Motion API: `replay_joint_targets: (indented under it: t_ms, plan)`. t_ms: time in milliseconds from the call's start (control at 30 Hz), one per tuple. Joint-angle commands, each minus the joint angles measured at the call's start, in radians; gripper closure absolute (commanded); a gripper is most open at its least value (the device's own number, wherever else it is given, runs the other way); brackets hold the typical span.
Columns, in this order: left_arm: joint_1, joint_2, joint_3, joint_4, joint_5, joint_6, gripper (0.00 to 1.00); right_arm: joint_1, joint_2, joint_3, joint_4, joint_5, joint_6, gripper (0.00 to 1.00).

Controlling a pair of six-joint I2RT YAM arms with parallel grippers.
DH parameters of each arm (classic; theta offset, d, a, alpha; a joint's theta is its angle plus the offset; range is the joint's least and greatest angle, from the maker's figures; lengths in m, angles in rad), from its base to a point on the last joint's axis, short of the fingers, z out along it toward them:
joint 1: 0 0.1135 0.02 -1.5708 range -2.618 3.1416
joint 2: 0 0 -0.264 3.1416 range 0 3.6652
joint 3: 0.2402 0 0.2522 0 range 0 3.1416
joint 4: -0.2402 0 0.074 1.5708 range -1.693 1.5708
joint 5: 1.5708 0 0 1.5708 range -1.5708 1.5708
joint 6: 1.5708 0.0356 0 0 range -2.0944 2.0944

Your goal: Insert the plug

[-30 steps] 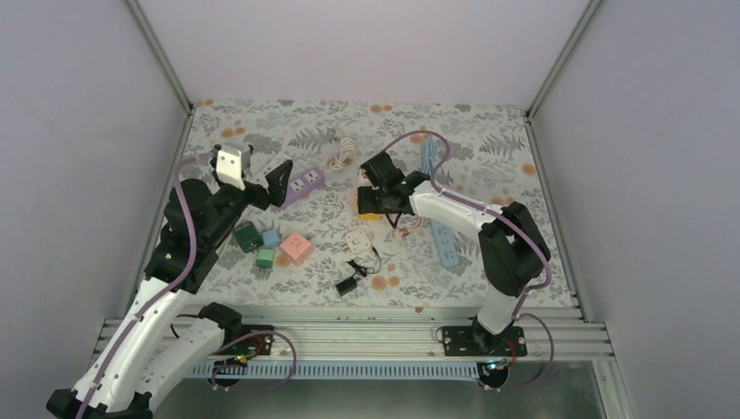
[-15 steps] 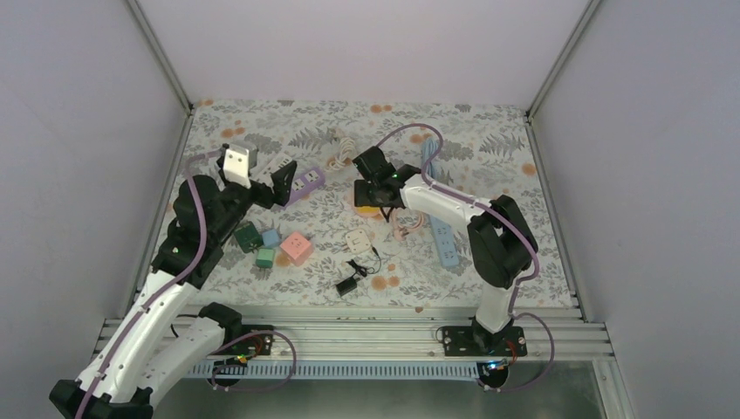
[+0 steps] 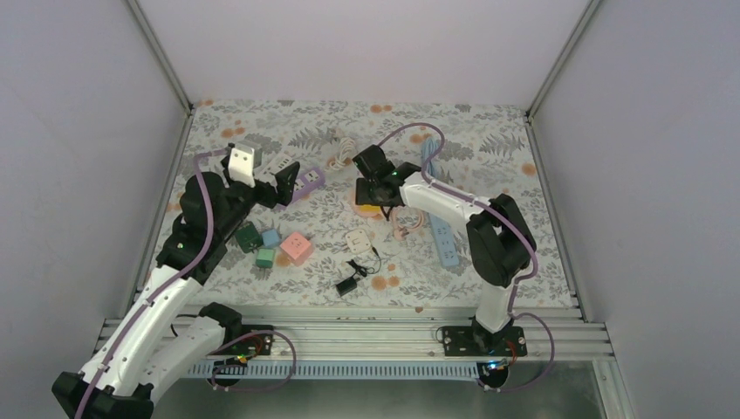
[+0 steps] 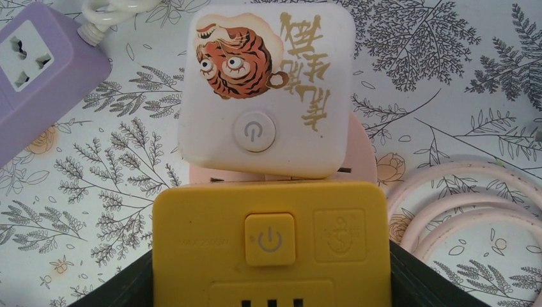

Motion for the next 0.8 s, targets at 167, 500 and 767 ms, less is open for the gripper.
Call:
replay_joint_targets:
  t_ms: [167,500,767]
  plan:
    - [0.004,0.006,-0.009,0.022,0.013,-0.004,0.00,0.002,0.061,0.051,-0.043,-0.023,0.051,0.92]
    - [0.004,0.026,-0.008,0.019,0.013,-0.010,0.00,0.009,0.100,0.105,-0.119,-0.011,0.116,0.95]
    - [0.007,0.037,-0.004,0.013,0.005,-0.007,0.00,0.014,0.154,0.122,-0.199,0.132,0.009,0.95]
